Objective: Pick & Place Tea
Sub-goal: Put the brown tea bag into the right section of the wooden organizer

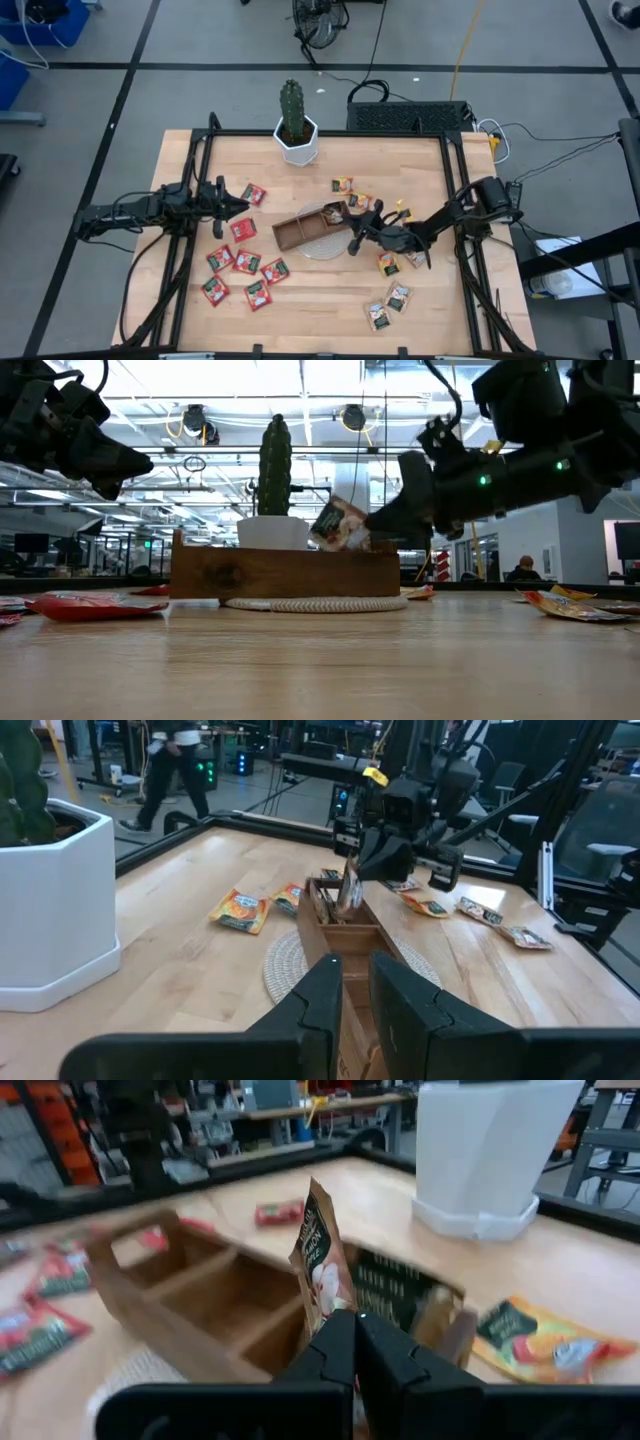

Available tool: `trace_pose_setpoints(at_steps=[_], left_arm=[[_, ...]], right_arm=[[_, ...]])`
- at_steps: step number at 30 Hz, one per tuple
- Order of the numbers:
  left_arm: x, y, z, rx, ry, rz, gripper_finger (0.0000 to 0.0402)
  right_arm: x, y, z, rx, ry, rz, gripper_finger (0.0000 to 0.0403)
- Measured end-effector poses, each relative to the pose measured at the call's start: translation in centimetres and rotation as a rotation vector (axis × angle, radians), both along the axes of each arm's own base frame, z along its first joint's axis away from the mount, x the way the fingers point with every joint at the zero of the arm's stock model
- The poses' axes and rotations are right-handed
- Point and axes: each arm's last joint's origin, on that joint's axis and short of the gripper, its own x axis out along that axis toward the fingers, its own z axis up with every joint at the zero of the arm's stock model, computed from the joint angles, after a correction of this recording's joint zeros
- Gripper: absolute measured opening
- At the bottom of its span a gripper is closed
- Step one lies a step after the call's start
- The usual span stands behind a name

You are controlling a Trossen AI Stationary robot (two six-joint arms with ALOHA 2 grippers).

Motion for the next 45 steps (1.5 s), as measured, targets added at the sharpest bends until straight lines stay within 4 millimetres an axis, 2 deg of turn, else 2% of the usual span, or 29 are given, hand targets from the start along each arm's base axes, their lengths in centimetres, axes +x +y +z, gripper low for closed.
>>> trace_pose_setpoints(at_steps=[9, 20, 25, 27, 29, 33, 36, 40, 45], left_arm=[[0.0, 0.0, 0.0, 0.0, 0.0, 0.0, 0.0058], [0.0, 0.0, 0.0, 0.0, -0.001, 0.001, 0.0058], [0.0, 0.0, 0.0, 0.0, 0.0, 0.0, 0.0058], [0.0, 0.0, 0.0, 0.0, 0.0, 0.0, 0.0058], [0.0, 0.0, 0.0, 0.0, 0.0, 0.0, 0.0058], [0.0, 0.0, 0.0, 0.0, 0.0, 0.0, 0.0058], [0.0, 0.0, 0.0, 0.0, 0.0, 0.0, 0.0058], [0.0, 0.0, 0.0, 0.0, 0.0, 0.0, 0.0058], [0.0, 0.0, 0.0, 0.0, 0.0, 0.0, 0.0058]], right_arm=[[0.1, 0.0, 0.1, -0.025, 0.011, 0.009, 0.0012], [0.0, -0.1, 0.1, -0.098, 0.046, -0.036, 0.0107], [-0.1, -0.6, 2.5, -0.151, 0.022, -0.045, 0.0133], [0.1, -1.4, 3.9, -0.124, 0.04, 0.024, 0.0136], [0.7, -2.6, 5.5, -0.047, 0.113, 0.113, 0.0136], [2.2, -5.0, 8.8, 0.119, 0.374, 0.206, 0.0133], [3.5, -6.0, 10.5, 0.192, 0.467, 0.28, 0.0133], [4.5, -6.8, 11.3, 0.199, 0.54, 0.311, 0.0133], [5.3, -7.7, 10.5, 0.215, 0.599, 0.309, 0.0132]])
